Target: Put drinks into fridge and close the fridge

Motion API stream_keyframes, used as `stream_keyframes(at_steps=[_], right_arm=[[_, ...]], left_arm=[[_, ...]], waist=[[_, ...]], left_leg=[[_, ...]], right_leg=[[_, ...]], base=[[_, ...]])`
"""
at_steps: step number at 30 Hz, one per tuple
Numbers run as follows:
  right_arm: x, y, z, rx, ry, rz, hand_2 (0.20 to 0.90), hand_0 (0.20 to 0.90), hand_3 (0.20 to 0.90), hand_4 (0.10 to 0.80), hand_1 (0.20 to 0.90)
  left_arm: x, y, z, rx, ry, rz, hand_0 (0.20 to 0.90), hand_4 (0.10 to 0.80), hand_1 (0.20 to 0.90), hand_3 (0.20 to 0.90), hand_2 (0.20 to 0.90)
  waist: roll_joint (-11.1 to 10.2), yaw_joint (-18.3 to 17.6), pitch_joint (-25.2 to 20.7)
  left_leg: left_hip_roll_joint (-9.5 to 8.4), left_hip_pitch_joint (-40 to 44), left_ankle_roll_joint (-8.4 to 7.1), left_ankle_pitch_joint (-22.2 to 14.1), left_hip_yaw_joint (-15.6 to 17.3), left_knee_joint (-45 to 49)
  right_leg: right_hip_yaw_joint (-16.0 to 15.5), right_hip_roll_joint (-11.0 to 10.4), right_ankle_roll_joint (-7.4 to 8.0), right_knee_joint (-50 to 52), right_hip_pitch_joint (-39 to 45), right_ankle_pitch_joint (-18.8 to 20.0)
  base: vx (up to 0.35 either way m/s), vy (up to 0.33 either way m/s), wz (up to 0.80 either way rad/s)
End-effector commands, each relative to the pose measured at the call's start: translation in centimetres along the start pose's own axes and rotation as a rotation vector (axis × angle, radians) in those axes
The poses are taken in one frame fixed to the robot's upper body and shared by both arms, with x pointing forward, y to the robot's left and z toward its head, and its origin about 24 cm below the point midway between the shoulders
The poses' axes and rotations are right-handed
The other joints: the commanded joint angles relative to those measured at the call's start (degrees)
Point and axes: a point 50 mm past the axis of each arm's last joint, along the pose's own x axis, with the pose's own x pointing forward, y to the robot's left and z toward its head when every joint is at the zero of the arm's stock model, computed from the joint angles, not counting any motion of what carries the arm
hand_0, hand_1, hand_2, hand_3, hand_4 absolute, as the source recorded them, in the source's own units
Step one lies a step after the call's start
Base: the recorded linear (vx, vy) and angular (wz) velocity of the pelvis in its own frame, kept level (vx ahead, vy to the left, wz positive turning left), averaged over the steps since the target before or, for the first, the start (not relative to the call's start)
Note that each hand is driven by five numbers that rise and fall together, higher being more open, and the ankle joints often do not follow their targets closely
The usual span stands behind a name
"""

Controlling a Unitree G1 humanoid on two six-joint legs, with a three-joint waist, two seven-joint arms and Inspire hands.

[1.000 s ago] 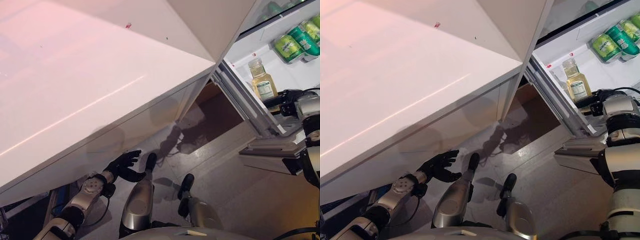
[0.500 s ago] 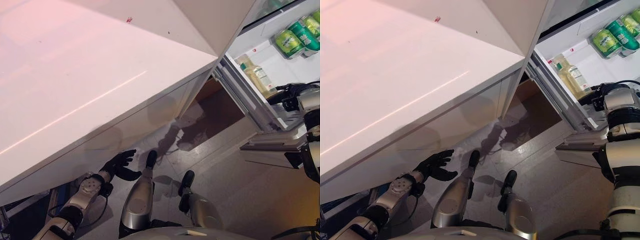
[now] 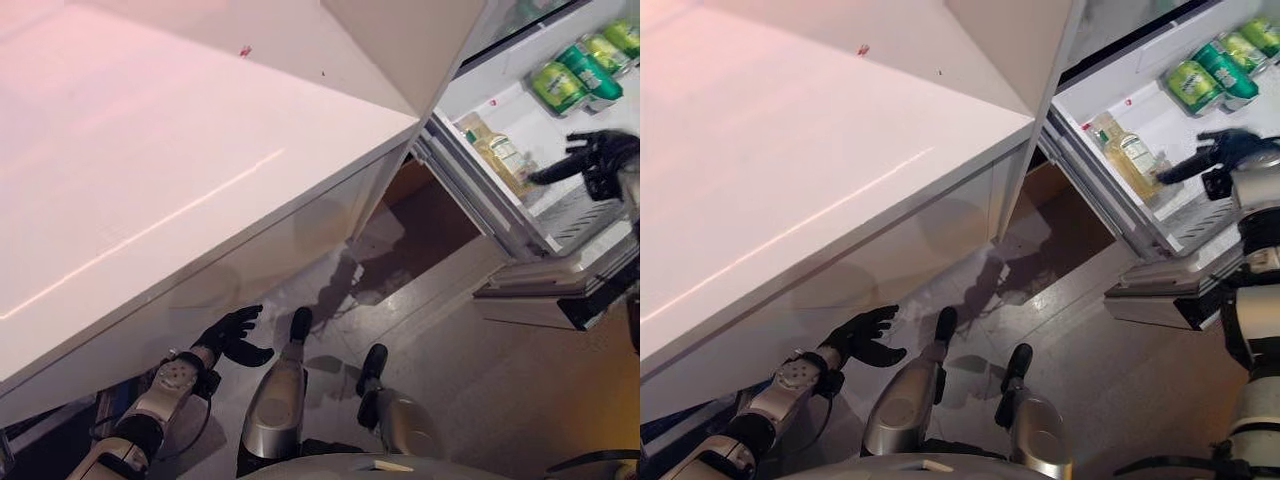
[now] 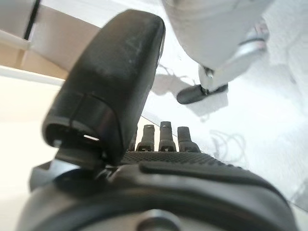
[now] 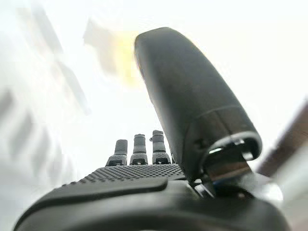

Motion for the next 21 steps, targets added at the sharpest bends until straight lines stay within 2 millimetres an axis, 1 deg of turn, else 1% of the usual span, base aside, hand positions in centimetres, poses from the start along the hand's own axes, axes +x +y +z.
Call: stream_keyframes(at_steps=[1,6,7,8,9,10,12,13,15,18,19,20,21], right_arm=[[-2.5,-6.2,3.0,-0.121,-0.154,-0.266,0.9,0.9,0.9,0.8,0.9],[-3.8,-7.8,3.4,-0.076,-0.25,-0.313,0.9,0.9,0.9,0.8,0.9],[-4.3,-8.1,3.5,-0.067,-0.297,-0.324,0.9,0.9,0.9,0.8,0.9],[-4.3,-8.1,3.3,-0.051,-0.3,-0.323,0.9,0.9,0.9,0.8,0.9],[-4.4,-8.0,2.9,0.001,-0.307,-0.315,0.9,0.9,0.9,0.8,0.9],[-4.3,-7.6,2.3,0.11,-0.34,-0.292,0.9,0.9,0.9,0.8,0.9],[-4.4,-6.8,1.9,0.296,-0.411,-0.261,0.9,0.9,0.9,0.8,0.9],[-4.3,-6.5,1.3,0.357,-0.44,-0.268,0.9,0.9,0.9,0.8,0.9],[-4.1,-5.4,-0.3,0.483,-0.428,-0.263,0.9,0.9,0.9,0.8,0.9],[-3.3,-2.7,-3.8,0.78,-0.379,-0.229,0.9,0.9,0.9,0.8,0.9],[-3.2,-2.2,-4.4,0.829,-0.369,-0.221,0.9,0.9,0.9,0.8,0.9],[-3.0,-1.4,-5.1,0.938,-0.351,-0.209,0.9,0.9,0.9,0.8,0.9],[-3.0,-1.3,-5.2,0.948,-0.349,-0.208,0.9,0.9,0.9,0.8,0.9]], left_arm=[[-1.7,-1.0,-4.0,0.015,0.112,0.002,0.9,0.8,0.9,0.9,0.9],[-1.9,-1.5,-5.1,0.004,0.155,-0.003,0.9,0.8,0.9,0.9,0.9],[-1.9,-1.7,-5.3,-0.001,0.165,-0.01,0.9,0.8,0.9,0.9,0.9],[-1.9,-1.8,-5.3,0.001,0.167,-0.014,0.9,0.8,0.9,0.9,0.9],[-1.8,-2.0,-5.4,-0.002,0.17,-0.019,0.9,0.8,0.9,0.9,0.9],[-1.7,-2.4,-5.4,-0.008,0.178,-0.029,0.9,0.8,0.9,0.9,0.9],[-1.6,-2.8,-5.4,-0.005,0.185,-0.047,0.9,0.8,0.9,0.9,0.9],[-1.6,-2.9,-5.5,0.004,0.19,-0.058,0.9,0.8,0.9,0.9,0.9],[-1.7,-3.2,-5.7,0.012,0.198,-0.073,0.9,0.8,0.9,0.9,0.9],[-1.8,-3.9,-6.1,0.016,0.216,-0.102,0.9,0.8,0.9,0.9,0.9],[-1.8,-3.9,-6.1,0.021,0.217,-0.107,0.9,0.8,0.9,0.9,0.9],[-1.7,-4.1,-6.1,0.024,0.217,-0.112,0.9,0.8,0.9,0.9,0.9],[-1.7,-4.1,-6.1,0.025,0.217,-0.112,0.9,0.8,0.9,0.9,0.9]], waist=[[-4.1,-2.6,-10.8],[-4.4,-4.7,-14.9],[-4.3,-5.6,-16.6],[-4.3,-5.8,-17.1],[-4.2,-6.4,-18.1],[-4.1,-7.0,-19.3],[-3.9,-7.6,-20.3],[-4.0,-7.6,-20.6],[-3.8,-7.7,-20.9],[-3.1,-8.1,-20.8],[-3.1,-8.1,-20.7],[-3.0,-8.2,-20.1],[-3.1,-8.1,-20.1]], left_leg=[[-3.29,1.7,2.88,-11.4,4.8,4.5],[-3.21,3.8,2.82,-12.1,6.2,3.7],[-3.24,4.6,2.83,-12.4,6.9,3.5],[-3.26,4.8,2.85,-12.5,7.1,3.4],[-3.31,5.3,2.94,-12.9,7.5,3.5],[-3.34,6.0,3.06,-13.4,7.9,3.6],[-3.41,6.8,3.18,-14.0,8.4,3.8],[-3.45,7.1,3.24,-14.5,8.4,4.2],[-3.56,7.4,3.46,-15.1,8.5,4.8],[-3.87,7.7,4.26,-17.2,8.8,7.9],[-3.96,7.5,4.42,-18.0,8.8,9.5],[-4.08,7.1,4.73,-19.5,8.6,12.4],[-4.1,6.7,4.76,-19.5,8.6,12.9]], right_leg=[[2.0,3.7,-1.37,6.6,-3.0,-4.8],[3.7,3.9,-0.76,5.6,-1.7,-4.7],[4.4,4.0,-0.58,5.2,-1.3,-4.7],[4.6,4.1,-0.54,5.0,-1.1,-4.7],[5.0,4.1,-0.44,5.0,-0.9,-4.8],[5.5,4.1,-0.35,4.7,-0.3,-4.8],[6.0,4.0,-0.27,4.7,0.4,-5.1],[6.1,3.9,-0.2,4.8,0.7,-5.3],[6.4,3.8,-0.14,5.2,0.9,-5.5],[7.1,3.2,-0.42,7.1,1.3,-6.8],[7.2,3.0,-0.55,8.0,1.2,-7.2],[7.5,2.6,-0.85,9.7,1.1,-8.2],[7.6,2.5,-0.93,9.8,0.9,-8.1]], base=[[-0.013,0.066,-0.22],[0.005,0.055,-0.28],[0.03,0.055,-0.36],[0.034,0.053,-0.38],[0.063,0.03,-0.39],[0.082,0.02,-0.32],[0.085,-0.011,-0.19],[0.059,-0.024,-0.19],[0.057,-0.024,-0.22],[0.076,-0.037,-0.12],[0.061,-0.062,-0.18],[0.024,-0.049,-0.18],[0.023,-0.088,-0.13]])
